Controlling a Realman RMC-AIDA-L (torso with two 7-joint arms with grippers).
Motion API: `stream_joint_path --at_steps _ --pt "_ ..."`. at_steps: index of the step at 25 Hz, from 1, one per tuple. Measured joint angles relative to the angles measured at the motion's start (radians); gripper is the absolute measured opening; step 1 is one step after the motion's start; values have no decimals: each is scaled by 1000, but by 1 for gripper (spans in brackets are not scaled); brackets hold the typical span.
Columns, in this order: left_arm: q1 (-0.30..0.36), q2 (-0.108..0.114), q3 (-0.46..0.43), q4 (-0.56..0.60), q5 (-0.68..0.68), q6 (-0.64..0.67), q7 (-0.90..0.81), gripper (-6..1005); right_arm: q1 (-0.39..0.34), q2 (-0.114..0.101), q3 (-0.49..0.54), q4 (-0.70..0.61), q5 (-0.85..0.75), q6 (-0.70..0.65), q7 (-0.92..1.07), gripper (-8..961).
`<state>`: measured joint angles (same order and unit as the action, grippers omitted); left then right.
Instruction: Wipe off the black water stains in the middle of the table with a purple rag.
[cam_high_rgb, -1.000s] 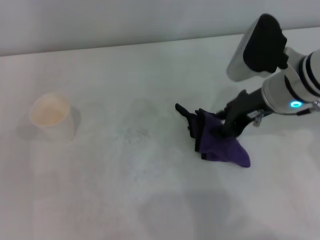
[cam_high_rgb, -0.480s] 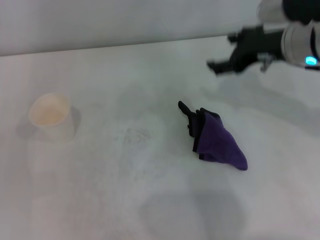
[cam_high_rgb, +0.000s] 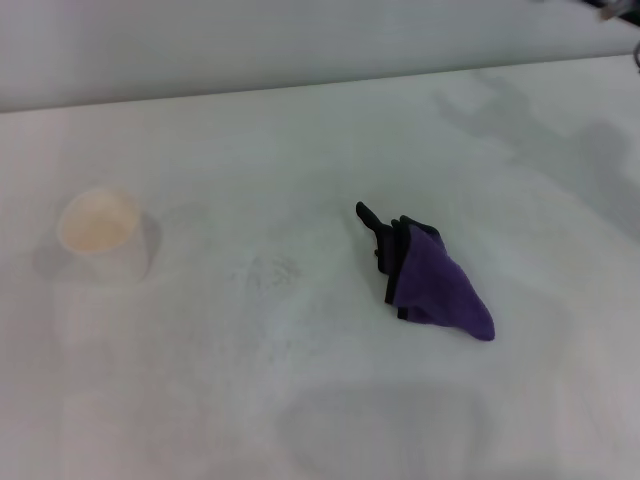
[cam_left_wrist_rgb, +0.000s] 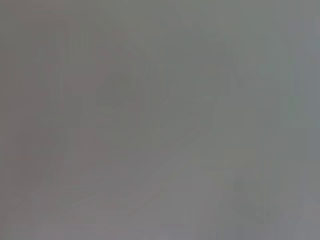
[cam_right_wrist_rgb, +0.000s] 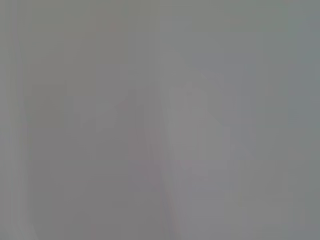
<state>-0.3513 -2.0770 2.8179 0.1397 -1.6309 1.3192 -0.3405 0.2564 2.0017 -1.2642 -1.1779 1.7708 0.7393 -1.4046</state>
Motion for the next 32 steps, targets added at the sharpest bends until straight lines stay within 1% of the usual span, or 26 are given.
stream_joint_path --at_steps 2,4,5,7,9,11,14,15,17,20,25,32 --pt "-1 0 0 0 -4 0 0 891 6 0 69 143 237 80 -155 876" --pt "-3 0 0 0 -8 0 0 891 19 1 131 279 385 155 -276 876" --pt "-5 0 0 0 -9 0 0 891 29 1 170 358 445 198 -367 876" --pt "-9 0 0 0 -10 0 0 890 41 3 221 476 509 242 -515 876" --pt "-14 0 0 0 -11 0 0 890 50 4 256 582 559 264 -715 876" --pt "-20 0 0 0 -13 -1 0 890 58 5 264 676 612 255 -915 876" --pt "-33 0 0 0 -26 -13 0 890 73 7 266 786 667 208 -1122 876" --pt "-37 0 0 0 -30 -22 0 890 77 7 266 812 675 188 -1162 876" --pt "-49 0 0 -1 -39 -45 0 890 81 8 269 851 681 135 -1220 876" --pt "-63 0 0 -2 -53 -68 0 890 86 9 292 881 683 94 -1238 876" --pt "-62 0 0 -2 -62 -79 0 890 87 9 343 900 684 131 -1236 876" --pt "-80 0 0 -2 -63 -122 0 891 91 9 462 949 685 192 -1237 876"
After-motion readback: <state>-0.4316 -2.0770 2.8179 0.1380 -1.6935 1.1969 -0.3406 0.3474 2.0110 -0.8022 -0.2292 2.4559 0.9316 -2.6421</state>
